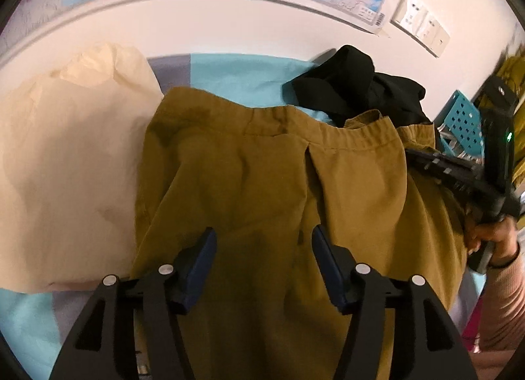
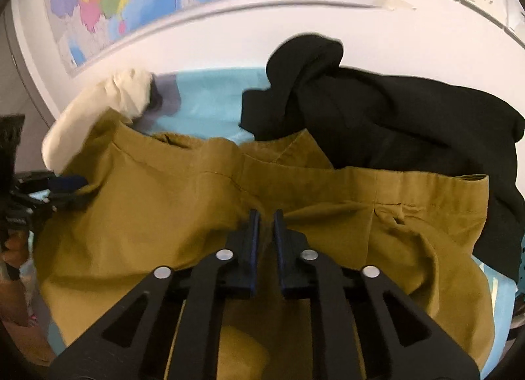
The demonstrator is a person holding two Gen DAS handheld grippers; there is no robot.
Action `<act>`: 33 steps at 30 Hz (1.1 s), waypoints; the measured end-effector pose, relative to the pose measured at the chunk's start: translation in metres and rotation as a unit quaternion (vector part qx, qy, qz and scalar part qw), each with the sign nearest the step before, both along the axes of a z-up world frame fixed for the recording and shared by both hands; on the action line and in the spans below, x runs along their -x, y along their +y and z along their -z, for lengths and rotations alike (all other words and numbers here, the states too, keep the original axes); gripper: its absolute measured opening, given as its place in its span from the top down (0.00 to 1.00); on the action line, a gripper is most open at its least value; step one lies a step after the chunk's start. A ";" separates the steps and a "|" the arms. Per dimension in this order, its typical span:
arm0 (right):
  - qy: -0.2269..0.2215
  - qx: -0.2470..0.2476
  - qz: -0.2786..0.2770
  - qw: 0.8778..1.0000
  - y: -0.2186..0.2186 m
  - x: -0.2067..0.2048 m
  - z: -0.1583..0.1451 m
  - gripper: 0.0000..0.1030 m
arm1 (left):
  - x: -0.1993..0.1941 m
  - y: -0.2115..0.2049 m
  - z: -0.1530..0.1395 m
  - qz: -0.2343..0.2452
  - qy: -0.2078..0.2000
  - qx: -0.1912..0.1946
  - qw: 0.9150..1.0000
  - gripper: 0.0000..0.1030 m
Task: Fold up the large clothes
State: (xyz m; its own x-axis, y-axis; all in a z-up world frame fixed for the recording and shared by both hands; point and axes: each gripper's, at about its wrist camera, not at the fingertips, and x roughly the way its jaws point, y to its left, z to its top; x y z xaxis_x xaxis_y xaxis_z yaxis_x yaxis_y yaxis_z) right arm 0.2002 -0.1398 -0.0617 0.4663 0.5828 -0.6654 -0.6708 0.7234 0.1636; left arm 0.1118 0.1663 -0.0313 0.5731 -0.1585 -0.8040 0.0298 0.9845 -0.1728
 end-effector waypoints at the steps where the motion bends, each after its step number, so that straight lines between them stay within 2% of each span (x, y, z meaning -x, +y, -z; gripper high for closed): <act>1: -0.004 -0.015 0.006 1.000 -0.008 0.006 -0.007 0.56 | 0.003 -0.003 -0.001 0.001 -0.003 -0.015 1.000 0.42; 3: -0.007 -0.036 -0.007 0.999 -0.012 0.015 -0.014 0.38 | 0.005 -0.008 -0.001 0.010 -0.008 -0.025 1.000 0.42; 4: -0.003 -0.038 -0.036 0.999 -0.008 0.022 -0.015 0.38 | 0.005 -0.010 0.000 0.012 -0.007 -0.028 1.000 0.42; 8: -0.021 0.010 -0.052 0.998 0.019 0.030 -0.006 0.42 | 0.002 -0.020 0.006 0.014 -0.001 -0.035 0.999 0.41; 9: -0.018 0.016 -0.050 0.998 0.025 0.029 -0.003 0.46 | 0.002 -0.021 0.007 0.014 -0.001 -0.036 0.999 0.40; 11: 0.013 0.020 -0.060 0.998 0.035 0.019 0.007 0.63 | 0.003 -0.025 0.009 0.016 -0.005 -0.044 0.999 0.36; 12: 0.026 0.020 -0.064 0.997 0.039 0.015 0.010 0.80 | 0.004 -0.026 0.010 0.015 -0.005 -0.048 0.999 0.36; 13: 0.032 0.018 -0.062 0.997 0.041 0.010 0.013 0.90 | 0.004 -0.027 0.010 0.014 -0.004 -0.050 0.999 0.36; 14: 0.030 0.018 -0.065 0.997 0.042 0.008 0.013 0.94 | 0.005 -0.027 0.010 0.014 -0.005 -0.051 0.999 0.36; 19: 0.002 -0.011 -0.055 0.998 0.043 0.007 -0.005 0.98 | 0.007 -0.025 0.010 0.010 -0.005 -0.049 0.999 0.35; 22: 0.002 0.009 -0.056 0.998 0.054 0.001 0.003 0.98 | 0.007 -0.026 0.011 0.009 -0.005 -0.055 0.998 0.35; 24: 0.030 0.026 -0.060 0.997 0.062 -0.008 0.019 0.97 | 0.006 -0.027 0.011 0.008 -0.005 -0.057 0.998 0.35; 26: 0.043 0.017 -0.061 0.997 0.058 -0.011 0.021 0.97 | 0.006 -0.027 0.011 0.007 -0.005 -0.055 0.998 0.33; 27: 0.043 0.010 -0.060 0.997 0.055 -0.010 0.018 0.96 | 0.007 -0.026 0.011 0.007 -0.005 -0.054 0.999 0.33; 28: 0.043 -0.004 -0.060 0.997 0.048 -0.006 0.012 0.86 | 0.008 -0.026 0.010 0.006 -0.005 -0.054 0.999 0.33; 29: 0.041 -0.014 -0.060 0.997 0.042 -0.002 0.007 0.75 | 0.009 -0.024 0.010 0.004 -0.005 -0.053 0.999 0.33; 30: 0.031 -0.027 -0.061 0.997 0.035 0.005 0.000 0.53 | 0.012 -0.023 0.009 0.002 -0.005 -0.050 0.999 0.33; 31: 0.014 -0.037 -0.062 0.997 0.024 0.015 -0.008 0.45 | 0.014 -0.021 0.008 0.001 -0.007 -0.048 0.999 0.33; 33: -0.009 -0.040 -0.065 0.997 0.004 0.031 -0.019 0.46 | 0.023 -0.017 0.004 -0.002 -0.014 -0.042 0.999 0.33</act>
State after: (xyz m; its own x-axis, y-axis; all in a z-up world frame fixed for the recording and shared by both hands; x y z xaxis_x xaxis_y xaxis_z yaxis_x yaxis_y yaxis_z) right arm 0.1689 -0.1362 -0.0430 0.3942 0.6899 -0.6071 -0.7617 0.6149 0.2042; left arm 0.0887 0.1497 -0.0358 0.5965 -0.0885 -0.7977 0.0301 0.9957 -0.0880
